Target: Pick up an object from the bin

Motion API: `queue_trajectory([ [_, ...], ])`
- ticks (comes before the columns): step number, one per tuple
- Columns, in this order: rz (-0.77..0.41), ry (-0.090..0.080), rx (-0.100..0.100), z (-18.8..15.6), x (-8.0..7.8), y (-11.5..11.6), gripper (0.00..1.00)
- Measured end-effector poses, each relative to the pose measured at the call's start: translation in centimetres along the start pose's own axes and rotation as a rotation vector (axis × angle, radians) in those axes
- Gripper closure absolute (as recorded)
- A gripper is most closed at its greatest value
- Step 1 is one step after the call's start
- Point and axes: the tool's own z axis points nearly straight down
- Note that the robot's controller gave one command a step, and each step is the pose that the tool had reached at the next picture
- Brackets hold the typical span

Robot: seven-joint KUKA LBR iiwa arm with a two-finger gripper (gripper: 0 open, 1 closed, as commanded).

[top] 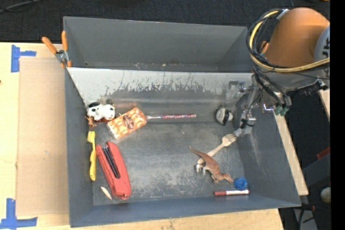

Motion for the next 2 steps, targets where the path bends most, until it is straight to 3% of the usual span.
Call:
queue_trajectory([
  [1, -0.001, -0.004, 0.000, -0.4, 0.0, 0.0, 0.00],
  [2, -0.093, -0.006, 0.001, 1.2, 0.0, 1.7, 0.00],
])
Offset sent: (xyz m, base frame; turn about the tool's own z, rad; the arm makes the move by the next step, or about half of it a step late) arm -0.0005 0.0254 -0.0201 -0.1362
